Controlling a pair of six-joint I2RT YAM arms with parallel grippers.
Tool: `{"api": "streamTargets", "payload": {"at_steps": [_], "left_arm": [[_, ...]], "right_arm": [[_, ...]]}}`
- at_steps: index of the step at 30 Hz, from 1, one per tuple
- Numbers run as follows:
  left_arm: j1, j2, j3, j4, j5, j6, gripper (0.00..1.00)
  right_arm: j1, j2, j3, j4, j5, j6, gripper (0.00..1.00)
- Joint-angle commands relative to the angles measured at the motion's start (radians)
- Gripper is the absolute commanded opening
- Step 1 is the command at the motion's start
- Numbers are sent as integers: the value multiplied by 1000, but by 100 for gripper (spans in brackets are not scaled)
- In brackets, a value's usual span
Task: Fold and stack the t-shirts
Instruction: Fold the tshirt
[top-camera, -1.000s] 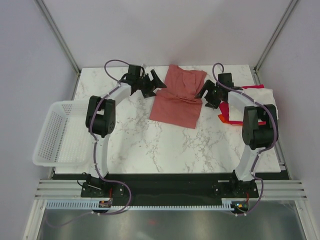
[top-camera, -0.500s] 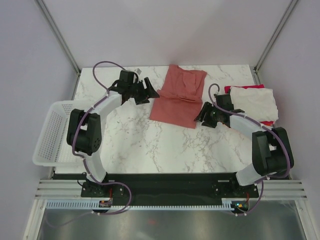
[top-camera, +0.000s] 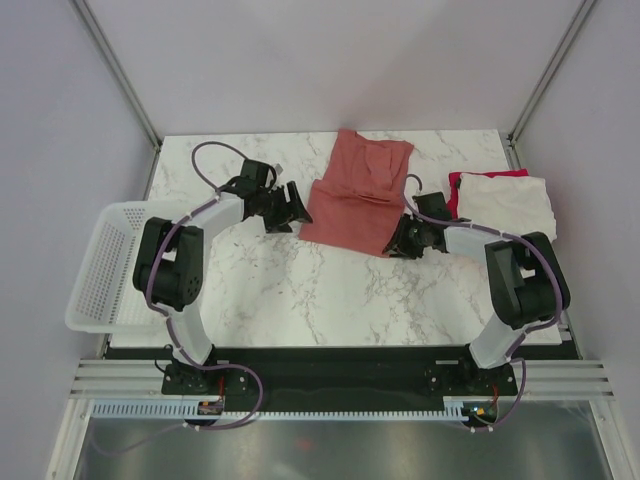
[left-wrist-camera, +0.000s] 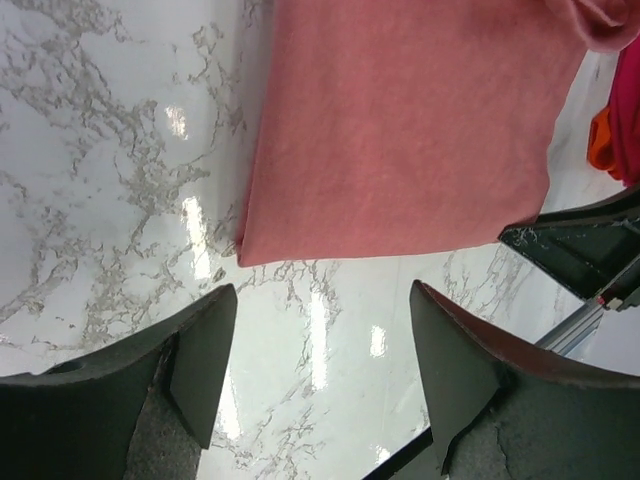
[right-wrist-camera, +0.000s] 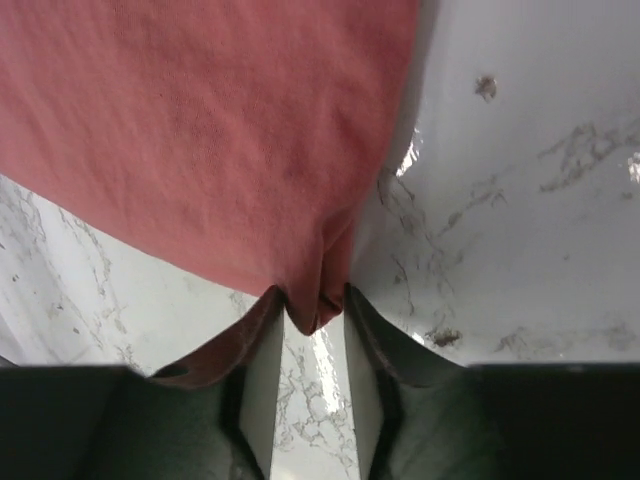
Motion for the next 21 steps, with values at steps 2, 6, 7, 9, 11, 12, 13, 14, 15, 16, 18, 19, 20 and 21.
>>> {"api": "streamTargets", "payload": {"at_steps": [2,6,7,9,11,12,13,14,15,16,18,19,20,21], "left_arm": [[-3,-52,-62,17,11,49,77],[-15,-109,-140,46,6,38,80],[-23,-120,-172,49,3,39,80],[-47,-144,-211,67,3,38,80],[-67,-173,-264,78,6,38,81],[-70,-181,-283,86,9,35,81],[-75,-195,-319,107,15,32,81],[-78,-198,-337,121,19,27,81],[-81,-199,-366,133,23,17,80],[-81,-199,-375,156,28,10,80],[-87,-195,-386,172,38,-3,77],[-90,-190,-386,188,46,-7,76],[-96,-180,-384,196,51,-17,74],[-100,-169,-372,198,54,-19,70]], "right_arm": [[9,53,48,13,4,-33,19],[9,9,21,-44,50,-66,0],[5,-11,-14,-54,56,-81,0],[-5,-68,-59,-75,61,-95,0],[-25,-98,-123,-83,47,-113,0],[-31,-120,-142,-81,27,-119,0],[-37,-130,-168,-81,25,-127,1],[-37,-136,-177,-80,25,-130,2],[-38,-145,-183,-78,22,-135,2],[-37,-147,-191,-75,18,-135,2],[-37,-147,-194,-70,9,-136,2],[-37,-148,-195,-69,7,-136,2],[-37,-150,-197,-67,7,-136,2],[-37,-153,-197,-67,7,-136,2]]}}
